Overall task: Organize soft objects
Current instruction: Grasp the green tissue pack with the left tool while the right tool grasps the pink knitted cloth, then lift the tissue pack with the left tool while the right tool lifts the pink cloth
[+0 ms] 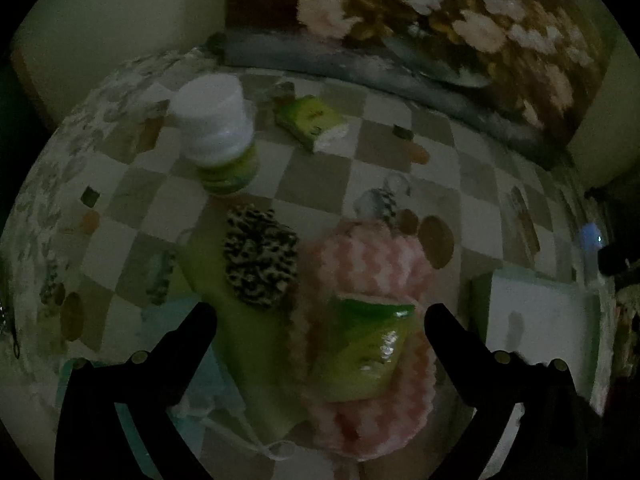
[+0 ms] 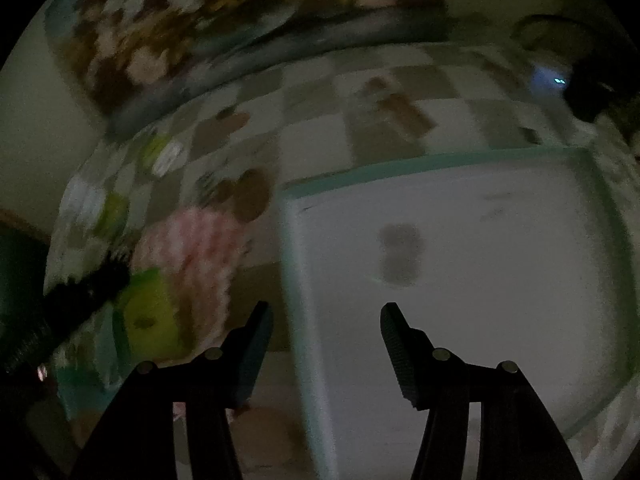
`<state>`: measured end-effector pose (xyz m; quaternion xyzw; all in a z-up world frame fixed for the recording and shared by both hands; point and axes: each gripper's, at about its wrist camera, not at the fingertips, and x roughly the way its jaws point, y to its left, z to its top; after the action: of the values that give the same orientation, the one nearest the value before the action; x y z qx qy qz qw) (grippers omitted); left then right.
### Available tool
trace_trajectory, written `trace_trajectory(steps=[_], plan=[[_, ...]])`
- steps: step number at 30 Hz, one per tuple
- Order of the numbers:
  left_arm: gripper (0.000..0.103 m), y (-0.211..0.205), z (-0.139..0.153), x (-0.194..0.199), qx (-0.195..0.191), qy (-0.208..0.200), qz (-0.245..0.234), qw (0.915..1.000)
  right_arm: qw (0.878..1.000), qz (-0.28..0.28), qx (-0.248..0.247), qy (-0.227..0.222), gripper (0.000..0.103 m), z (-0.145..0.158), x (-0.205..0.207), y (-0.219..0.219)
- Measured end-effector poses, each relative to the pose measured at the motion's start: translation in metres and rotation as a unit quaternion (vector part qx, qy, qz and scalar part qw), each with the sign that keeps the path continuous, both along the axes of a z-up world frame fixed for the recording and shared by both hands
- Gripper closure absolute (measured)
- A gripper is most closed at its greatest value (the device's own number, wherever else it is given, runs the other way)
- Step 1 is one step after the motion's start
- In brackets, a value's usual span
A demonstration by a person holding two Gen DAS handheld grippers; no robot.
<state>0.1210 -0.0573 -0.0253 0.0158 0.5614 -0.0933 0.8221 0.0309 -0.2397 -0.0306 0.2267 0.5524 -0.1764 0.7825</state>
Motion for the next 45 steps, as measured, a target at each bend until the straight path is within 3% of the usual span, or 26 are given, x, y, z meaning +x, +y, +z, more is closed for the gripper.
trace_trajectory(steps=[7,11,14,17,30,37,45], plan=[[0.001,-0.026,-0.011,-0.008,0.056,0.0,-0.034,0.9979,1.0,-0.012,-0.017,-0.01,0.043,0.011,-0.004,-0.014],[0.023,-0.029,-0.018,-0.009,0.069,0.009,-0.036,0.997,1.0,-0.006,-0.02,-0.012,0.043,0.014,-0.004,-0.012],[0.031,-0.031,-0.022,-0.011,0.065,0.015,-0.041,0.9969,1.0,-0.002,-0.024,-0.014,0.043,0.016,-0.002,-0.01],[0.053,-0.033,-0.023,-0.013,0.063,0.019,-0.048,0.9967,1.0,0.001,-0.025,-0.013,0.043,0.016,-0.001,-0.008],[0.054,-0.017,-0.002,-0.008,0.012,0.017,-0.022,0.9995,0.999,0.022,-0.018,-0.023,0.043,0.013,0.003,0.003],[0.054,0.025,0.01,0.004,-0.01,0.017,0.045,0.9988,0.996,0.074,0.008,-0.044,0.043,0.014,0.012,0.03],[0.054,0.07,0.019,0.013,-0.028,0.017,0.109,0.9934,0.984,0.158,0.053,-0.062,0.043,0.01,0.026,0.077]])
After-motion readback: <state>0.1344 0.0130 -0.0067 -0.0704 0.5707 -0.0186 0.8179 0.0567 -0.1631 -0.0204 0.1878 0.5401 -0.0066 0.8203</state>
